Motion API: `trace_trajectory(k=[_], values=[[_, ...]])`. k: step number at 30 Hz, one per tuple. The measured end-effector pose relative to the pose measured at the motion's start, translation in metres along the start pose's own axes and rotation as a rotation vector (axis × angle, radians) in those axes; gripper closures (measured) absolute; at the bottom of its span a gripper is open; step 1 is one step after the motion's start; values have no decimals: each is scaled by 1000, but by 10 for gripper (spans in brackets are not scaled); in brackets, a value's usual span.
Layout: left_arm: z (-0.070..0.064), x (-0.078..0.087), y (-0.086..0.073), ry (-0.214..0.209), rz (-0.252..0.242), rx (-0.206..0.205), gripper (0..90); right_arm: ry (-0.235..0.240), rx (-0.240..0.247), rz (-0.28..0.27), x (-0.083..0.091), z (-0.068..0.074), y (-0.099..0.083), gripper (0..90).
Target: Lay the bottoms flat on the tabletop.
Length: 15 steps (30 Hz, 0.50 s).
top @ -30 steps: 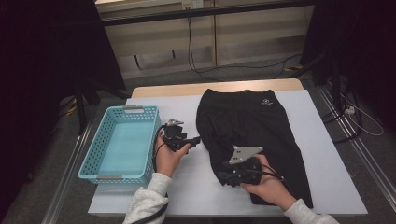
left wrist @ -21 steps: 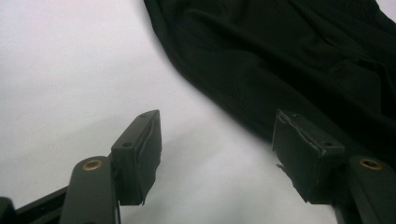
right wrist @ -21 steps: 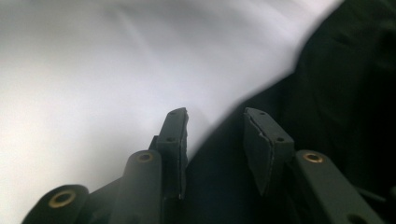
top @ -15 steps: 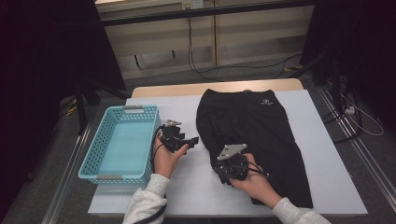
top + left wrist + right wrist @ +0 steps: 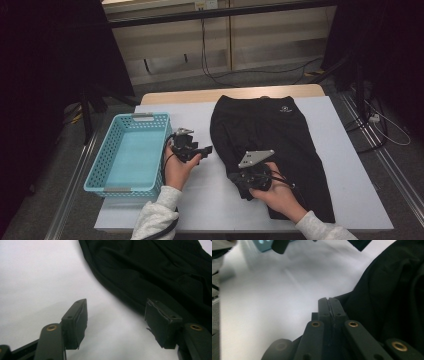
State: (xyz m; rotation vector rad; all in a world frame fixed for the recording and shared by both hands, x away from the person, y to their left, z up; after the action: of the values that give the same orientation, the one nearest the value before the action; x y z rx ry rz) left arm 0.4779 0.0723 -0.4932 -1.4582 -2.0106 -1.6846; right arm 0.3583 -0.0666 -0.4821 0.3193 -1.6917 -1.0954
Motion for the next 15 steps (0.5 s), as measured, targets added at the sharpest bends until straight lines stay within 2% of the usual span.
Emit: trace_trajectory(k=[2,7,11,13,15], values=[[0,-1,0,1,3,-2,353,-4,-7,-20,7,0,2,897],[-2,-7,0,-11,9,22,355,-4,-22,-69,18,-1,7,897],[-6,-14,3,-31,10,37,353,-1,-23,-72,19,0,7,896],[-9,-18,3,-50,20,57,366,-7,-12,-76,18,0,7,896],[-11,-22,3,-54,25,57,370,-20,-8,-75,19,-1,7,896]])
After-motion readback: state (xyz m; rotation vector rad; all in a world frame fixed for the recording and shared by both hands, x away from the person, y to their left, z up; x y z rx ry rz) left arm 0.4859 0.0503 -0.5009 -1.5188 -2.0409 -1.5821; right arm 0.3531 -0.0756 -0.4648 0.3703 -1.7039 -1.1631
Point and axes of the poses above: each handheld gripper's, and its own axes: x roughly backward along the jaws, y roughly out of its top, z roughly to its left, the point moved 8 cm from there along -x, roughly forward along the jaws, and after that the axes turned 10 degrees about x, right-handed, at the moved point
